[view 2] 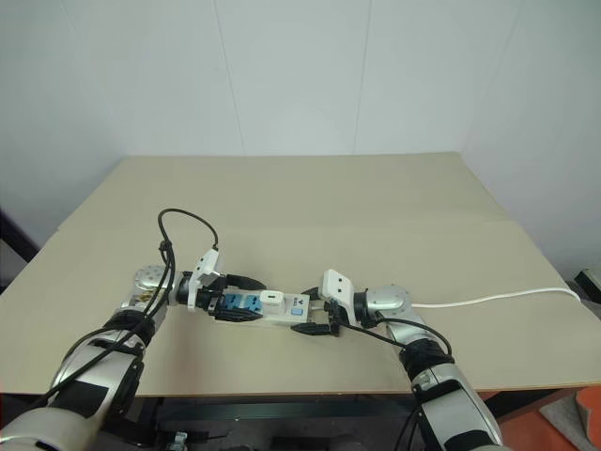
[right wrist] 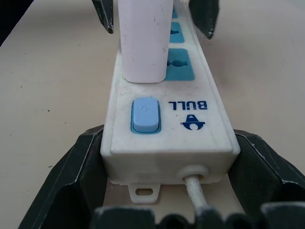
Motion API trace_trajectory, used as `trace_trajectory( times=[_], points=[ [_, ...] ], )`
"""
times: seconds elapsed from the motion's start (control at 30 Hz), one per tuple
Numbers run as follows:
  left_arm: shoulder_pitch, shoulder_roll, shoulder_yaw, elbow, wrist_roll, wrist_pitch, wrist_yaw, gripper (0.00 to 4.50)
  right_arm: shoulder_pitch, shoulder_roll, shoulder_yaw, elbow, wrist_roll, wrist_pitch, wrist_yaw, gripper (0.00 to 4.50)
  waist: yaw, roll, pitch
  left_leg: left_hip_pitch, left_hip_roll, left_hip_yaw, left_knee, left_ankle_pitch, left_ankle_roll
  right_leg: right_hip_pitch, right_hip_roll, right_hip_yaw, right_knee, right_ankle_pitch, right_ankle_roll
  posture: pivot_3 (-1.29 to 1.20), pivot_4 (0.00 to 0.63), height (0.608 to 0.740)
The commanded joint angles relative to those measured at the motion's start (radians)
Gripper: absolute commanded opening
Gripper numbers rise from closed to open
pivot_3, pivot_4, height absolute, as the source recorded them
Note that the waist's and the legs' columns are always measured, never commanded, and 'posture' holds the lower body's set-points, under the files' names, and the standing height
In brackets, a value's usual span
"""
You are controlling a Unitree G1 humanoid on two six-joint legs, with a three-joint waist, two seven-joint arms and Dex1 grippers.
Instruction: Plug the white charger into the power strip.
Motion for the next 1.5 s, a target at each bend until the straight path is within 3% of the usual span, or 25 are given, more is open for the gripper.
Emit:
trace_trajectory(
  times=[0.03,0.17,0.33,0.43,0.73,0.97,1.13,1.3,1.5],
  points=[
    [0.048,0.003,-0.01,0.063,0.064,0.023,-0.003,4.49,0.011,-0.019,0.017,0.036,-0.056,0.006,-0.012,3.42,0.0,0.0,0.0,0.0,0.0,0.0,0.0,0.0,0.0,0.0,0.0,0.0,0.0,0.0,0.0,0.0,0.15,0.74],
    [0.027,0.019,0.002,0.035,0.05,0.028,-0.003,4.49,0.007,-0.02,0.02,0.039,-0.063,-0.006,-0.023,3.42,0.0,-0.001,0.002,0.0,0.0,0.0,0.0,0.0,-0.001,-0.001,0.0,0.0,0.0,0.0,0.0,0.0,0.15,0.74],
    [0.023,0.076,-0.001,-0.083,-0.083,0.091,-0.003,4.49,-0.017,-0.025,-0.01,0.049,-0.035,0.048,-0.029,3.42,-0.004,-0.005,0.007,-0.005,0.0,0.0,-0.001,0.0,0.0,-0.003,0.0,0.0,0.001,0.0,0.0,0.0,0.15,0.74],
    [0.041,0.129,-0.006,-0.149,-0.145,0.113,-0.003,4.5,-0.02,-0.058,-0.024,0.015,-0.02,0.065,0.001,4.42,0.0,-0.005,0.011,-0.019,0.001,-0.001,0.0,0.001,0.001,-0.017,0.001,0.0,0.003,0.005,0.008,0.0,0.15,0.74],
    [0.165,0.288,0.11,-0.345,-0.281,0.189,-0.003,4.5,0.129,-0.26,-0.145,-0.336,0.069,0.084,0.041,4.46,0.042,-0.003,0.023,-0.058,0.0,-0.001,0.001,0.001,0.0,-0.05,-0.002,-0.005,0.001,0.01,0.003,0.0,0.15,0.74],
    [0.428,0.418,0.253,-0.653,-0.331,0.279,0.008,4.5,0.344,-0.505,-0.346,-0.641,0.238,0.211,0.105,4.46,0.053,-0.003,0.04,-0.061,-0.001,0.0,0.001,0.0,-0.001,-0.053,-0.004,-0.006,-0.001,0.009,0.003,0.0,0.15,0.74],
    [0.606,0.465,0.367,-0.823,-0.346,0.333,0.062,4.5,0.505,-0.631,-0.507,-0.733,0.301,0.265,0.111,4.46,0.054,-0.003,0.043,-0.055,0.001,0.001,0.001,0.0,-0.001,-0.049,-0.004,-0.006,0.0,0.005,0.009,0.0,0.15,0.74],
    [0.695,0.469,0.431,-0.919,-0.35,0.381,0.096,4.5,0.617,-0.679,-0.617,-0.799,0.329,0.314,0.09,4.46,0.053,-0.004,0.043,-0.052,0.001,0.003,0.003,0.001,-0.002,-0.048,-0.004,-0.004,0.001,0.005,0.009,0.0,0.15,0.74],
    [0.675,0.447,0.417,-0.984,-0.339,0.436,0.151,4.5,0.673,-0.691,-0.661,-0.844,0.328,0.366,0.063,4.46,0.054,-0.004,0.043,-0.052,0.001,0.004,0.004,0.001,-0.002,-0.047,-0.004,-0.004,0.001,0.006,0.01,0.0,0.15,0.74]
  ],
)
